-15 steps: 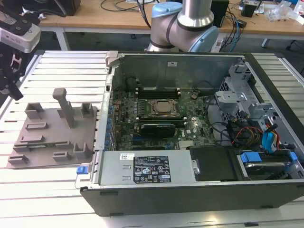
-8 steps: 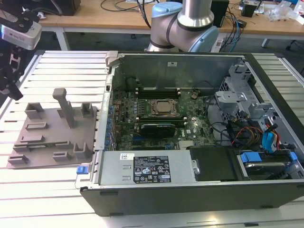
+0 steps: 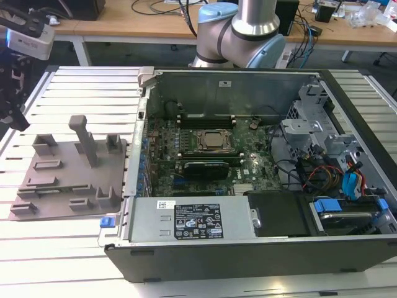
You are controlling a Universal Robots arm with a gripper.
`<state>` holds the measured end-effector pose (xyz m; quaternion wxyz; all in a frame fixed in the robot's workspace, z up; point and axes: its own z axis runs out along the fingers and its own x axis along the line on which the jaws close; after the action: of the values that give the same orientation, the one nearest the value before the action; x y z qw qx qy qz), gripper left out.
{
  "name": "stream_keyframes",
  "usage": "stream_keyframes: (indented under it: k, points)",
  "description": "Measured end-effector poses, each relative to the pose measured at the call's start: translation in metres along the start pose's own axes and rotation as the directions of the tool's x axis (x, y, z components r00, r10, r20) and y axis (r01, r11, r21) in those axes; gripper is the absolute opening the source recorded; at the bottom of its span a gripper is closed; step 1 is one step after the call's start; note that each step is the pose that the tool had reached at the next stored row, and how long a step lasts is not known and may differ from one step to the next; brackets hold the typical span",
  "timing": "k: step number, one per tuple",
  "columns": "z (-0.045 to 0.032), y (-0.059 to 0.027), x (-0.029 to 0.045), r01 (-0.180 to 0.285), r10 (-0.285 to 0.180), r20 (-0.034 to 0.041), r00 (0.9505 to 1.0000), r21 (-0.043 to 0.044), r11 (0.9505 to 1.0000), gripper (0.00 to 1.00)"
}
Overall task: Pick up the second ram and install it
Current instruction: 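Pick up the second ram and move it above second insertion slot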
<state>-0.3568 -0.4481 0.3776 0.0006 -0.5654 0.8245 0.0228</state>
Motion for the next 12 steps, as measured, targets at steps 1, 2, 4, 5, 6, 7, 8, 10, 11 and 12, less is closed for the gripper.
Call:
stream_keyframes:
  k: [1, 2, 4, 5, 6, 7, 8, 10, 11, 12]
  points:
    - [0.0000, 0.0000, 0.0000, 0.027, -0.027, -0.0010, 0.9996, -0.0007, 0.9996, 0.11]
    - [0.0000, 0.0000, 0.0000, 0.047, -0.047, -0.0017, 0.9989, -0.0013, 0.9989, 0.11]
    - [0.0000, 0.0000, 0.0000, 0.092, -0.092, -0.0033, 0.9957, -0.0026, 0.9957, 0.11]
    - [0.0000, 0.0000, 0.0000, 0.116, -0.116, -0.0041, 0.9932, -0.0034, 0.9933, 0.11]
    - [0.0000, 0.0000, 0.0000, 0.134, -0.134, -0.0047, 0.9909, -0.0040, 0.9909, 0.11]
    - [0.0000, 0.0000, 0.0000, 0.154, -0.154, -0.0053, 0.9881, -0.0046, 0.9881, 0.11]
    - [0.0000, 0.0000, 0.0000, 0.178, -0.178, -0.0061, 0.9841, -0.0054, 0.9841, 0.11]
    - [0.0000, 0.0000, 0.0000, 0.206, -0.206, -0.0071, 0.9785, -0.0063, 0.9785, 0.11]
    - [0.0000, 0.0000, 0.0000, 0.223, -0.223, -0.0075, 0.9748, -0.0069, 0.9748, 0.11]
    - [0.0000, 0.0000, 0.0000, 0.236, -0.236, -0.0079, 0.9717, -0.0074, 0.9717, 0.11]
